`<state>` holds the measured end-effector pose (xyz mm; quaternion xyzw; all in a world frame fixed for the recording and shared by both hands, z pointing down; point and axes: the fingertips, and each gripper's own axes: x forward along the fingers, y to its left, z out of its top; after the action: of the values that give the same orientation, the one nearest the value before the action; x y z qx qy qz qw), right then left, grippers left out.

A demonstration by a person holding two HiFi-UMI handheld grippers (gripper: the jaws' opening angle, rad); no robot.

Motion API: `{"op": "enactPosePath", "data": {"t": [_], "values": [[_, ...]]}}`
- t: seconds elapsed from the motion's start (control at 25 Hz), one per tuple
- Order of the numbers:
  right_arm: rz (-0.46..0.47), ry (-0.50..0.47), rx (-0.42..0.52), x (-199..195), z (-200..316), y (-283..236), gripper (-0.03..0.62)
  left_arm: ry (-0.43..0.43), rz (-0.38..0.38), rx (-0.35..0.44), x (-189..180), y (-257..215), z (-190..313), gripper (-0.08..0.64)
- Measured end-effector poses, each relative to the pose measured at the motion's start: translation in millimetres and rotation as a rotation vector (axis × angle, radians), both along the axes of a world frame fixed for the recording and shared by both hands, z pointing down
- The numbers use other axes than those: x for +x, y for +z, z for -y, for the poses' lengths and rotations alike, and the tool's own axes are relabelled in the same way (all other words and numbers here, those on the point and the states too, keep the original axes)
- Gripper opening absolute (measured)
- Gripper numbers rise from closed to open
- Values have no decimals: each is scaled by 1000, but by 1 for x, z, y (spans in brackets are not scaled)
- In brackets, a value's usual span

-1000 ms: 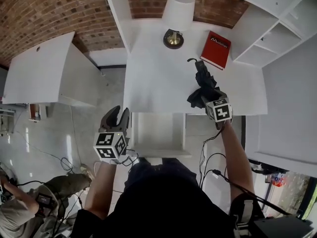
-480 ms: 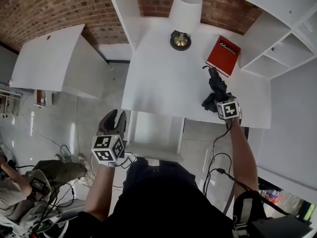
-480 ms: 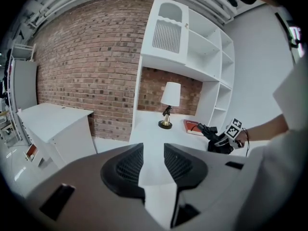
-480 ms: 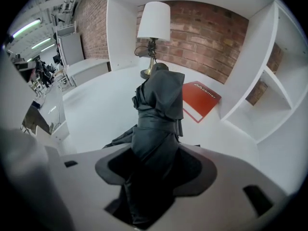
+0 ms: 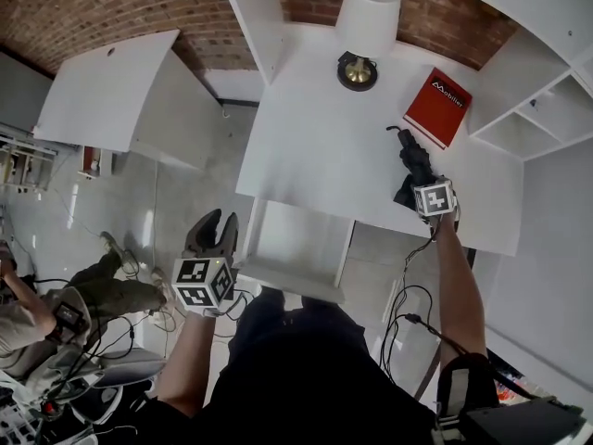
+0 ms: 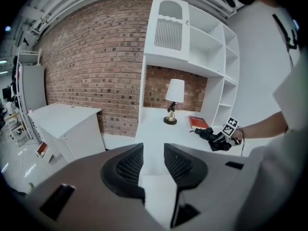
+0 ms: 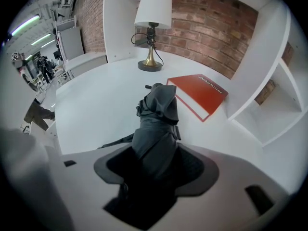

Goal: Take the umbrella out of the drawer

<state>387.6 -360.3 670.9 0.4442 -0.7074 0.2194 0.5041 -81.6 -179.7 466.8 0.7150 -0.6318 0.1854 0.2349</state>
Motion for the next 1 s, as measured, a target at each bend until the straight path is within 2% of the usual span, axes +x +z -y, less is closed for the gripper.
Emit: {"op": "enactPosePath", "data": {"t": [0.08, 0.2, 0.36, 0.52, 0.64, 0.72, 0.84, 1.0], "values": [[3, 2, 22, 2, 3, 1, 284, -25, 2, -3, -2, 2, -7, 130], [19, -5, 60, 7, 7, -2, 365, -52, 0, -5, 1, 6, -18, 130], [63, 7, 115, 11, 4, -22, 367, -69, -9, 17, 7, 6, -29, 130], [79, -6, 261, 5, 2, -67, 314, -60, -21, 61, 5, -3, -28, 130], [121, 49, 416, -13, -4, -127, 239, -42, -38, 87, -16, -19, -21, 130], [177, 106, 516, -24, -11, -169, 179, -35, -44, 108, -30, -31, -18, 130], [287, 155, 629, -46, -27, -225, 130, -24, -48, 154, -43, -50, -19, 130], [415, 121, 732, -99, -62, -294, 107, -2, -47, 241, -60, -87, -23, 130]]}}
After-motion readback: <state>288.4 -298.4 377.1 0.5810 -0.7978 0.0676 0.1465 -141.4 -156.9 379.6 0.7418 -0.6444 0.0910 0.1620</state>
